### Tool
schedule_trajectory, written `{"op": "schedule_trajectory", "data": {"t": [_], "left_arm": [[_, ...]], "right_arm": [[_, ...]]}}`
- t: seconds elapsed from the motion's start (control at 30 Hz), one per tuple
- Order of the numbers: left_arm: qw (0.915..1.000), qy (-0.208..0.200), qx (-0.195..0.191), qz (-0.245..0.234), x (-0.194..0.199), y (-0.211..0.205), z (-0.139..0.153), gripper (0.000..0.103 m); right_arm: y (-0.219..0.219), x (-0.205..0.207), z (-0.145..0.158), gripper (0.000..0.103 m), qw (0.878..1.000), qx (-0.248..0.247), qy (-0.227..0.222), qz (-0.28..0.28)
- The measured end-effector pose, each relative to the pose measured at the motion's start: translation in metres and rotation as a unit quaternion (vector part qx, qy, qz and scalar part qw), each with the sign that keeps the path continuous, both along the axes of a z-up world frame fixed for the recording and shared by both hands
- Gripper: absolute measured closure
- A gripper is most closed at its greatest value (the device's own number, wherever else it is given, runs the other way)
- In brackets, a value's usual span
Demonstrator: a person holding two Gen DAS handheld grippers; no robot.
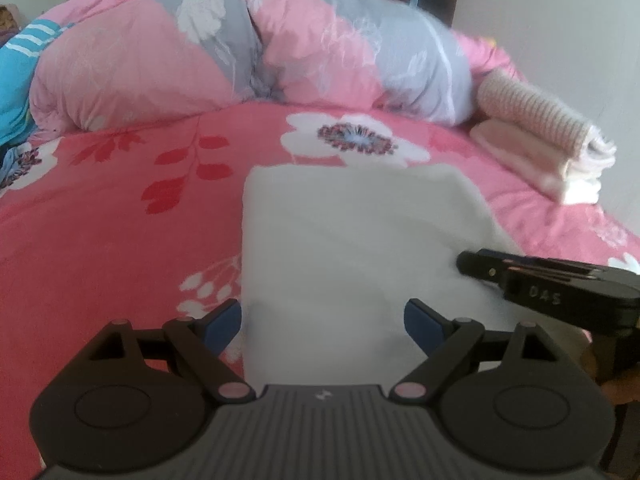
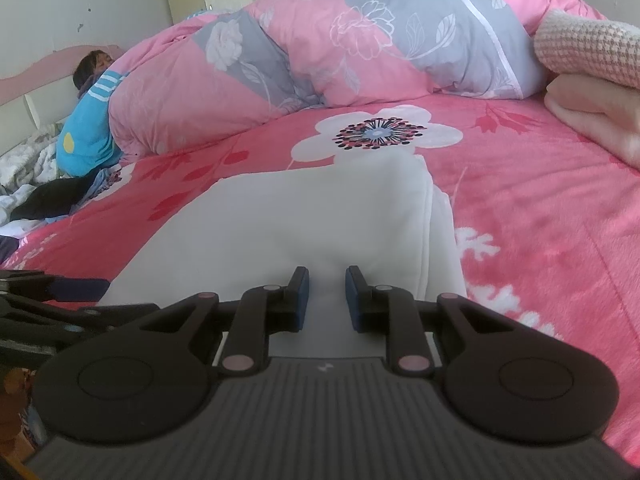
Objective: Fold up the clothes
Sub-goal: 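Position the open right gripper over the folded white shirt's edge, then close the right gripper on the folded shirt and lift it off the bedspread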
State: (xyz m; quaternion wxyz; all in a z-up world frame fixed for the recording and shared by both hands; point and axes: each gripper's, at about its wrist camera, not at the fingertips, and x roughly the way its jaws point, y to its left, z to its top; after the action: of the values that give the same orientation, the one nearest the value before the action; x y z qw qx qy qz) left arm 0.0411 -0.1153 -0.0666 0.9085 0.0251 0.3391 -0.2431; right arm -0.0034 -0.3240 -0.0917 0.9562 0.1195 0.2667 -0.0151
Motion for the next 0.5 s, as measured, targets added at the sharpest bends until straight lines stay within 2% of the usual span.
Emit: {"op": "schedule_trajectory", "data": {"t": [0.23, 0.33, 0.4, 0.5], "left_arm": [[0.9997, 0.013, -0.018, 0.009, 0.006, 0.017, 0.000, 0.014], [0.9993, 0.025, -0.026, 0.009, 0.015, 0.023, 0.002, 0.014], [0.9989, 0.032, -0.033, 0.007, 0.021, 0.026, 0.005, 0.014], [0.9976, 0.051, -0.048, 0.003, 0.035, 0.030, 0.008, 0.014]], "right_arm": [[0.005, 0.003, 0.002, 0.084, 1.000, -0.009, 0.010, -0.007], [0.000, 0.006, 0.009, 0.083, 1.000, 0.005, 0.023, -0.009], [-0.007, 0.004, 0.018, 0.079, 0.999, 0.027, 0.022, -0.013], [-0.025, -0.004, 0.034, 0.066, 0.998, 0.051, -0.003, -0.025]]}}
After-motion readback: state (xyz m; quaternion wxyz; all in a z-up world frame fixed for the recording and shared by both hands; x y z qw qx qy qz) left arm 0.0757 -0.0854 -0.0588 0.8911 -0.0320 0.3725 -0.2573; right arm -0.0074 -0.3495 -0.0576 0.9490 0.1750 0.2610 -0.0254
